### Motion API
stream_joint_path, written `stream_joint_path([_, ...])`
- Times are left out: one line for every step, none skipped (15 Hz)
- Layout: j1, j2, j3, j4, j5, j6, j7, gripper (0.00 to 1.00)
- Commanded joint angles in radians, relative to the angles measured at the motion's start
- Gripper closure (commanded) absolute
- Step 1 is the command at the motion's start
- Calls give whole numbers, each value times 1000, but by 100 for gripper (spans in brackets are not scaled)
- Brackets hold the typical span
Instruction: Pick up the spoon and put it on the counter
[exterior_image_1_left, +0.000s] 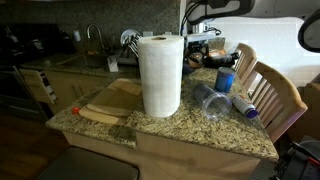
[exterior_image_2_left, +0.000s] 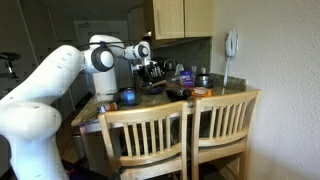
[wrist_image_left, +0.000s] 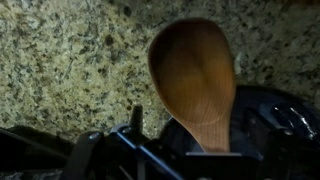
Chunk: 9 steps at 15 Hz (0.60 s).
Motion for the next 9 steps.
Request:
stream_joint_path([0,6,0,8,0,-1,0,0])
stream_joint_path([-2,34,-1,44,9,-2,27,0])
stream_joint_path([-8,66,3,90,18,-39,37,0])
stream_joint_path([-14,105,5,145,30,-73,62,0])
stream_joint_path([-16,131,2,184,46,-112,83,0])
stream_joint_path([-19,147,6,203,57,-130,98,0])
stream_joint_path([-3,75,0,90,27,-67,76,0])
stream_joint_path([-4,98,0,117,34,-82,86,0])
stream_joint_path([-5,114,0,136,37,-86,91,0])
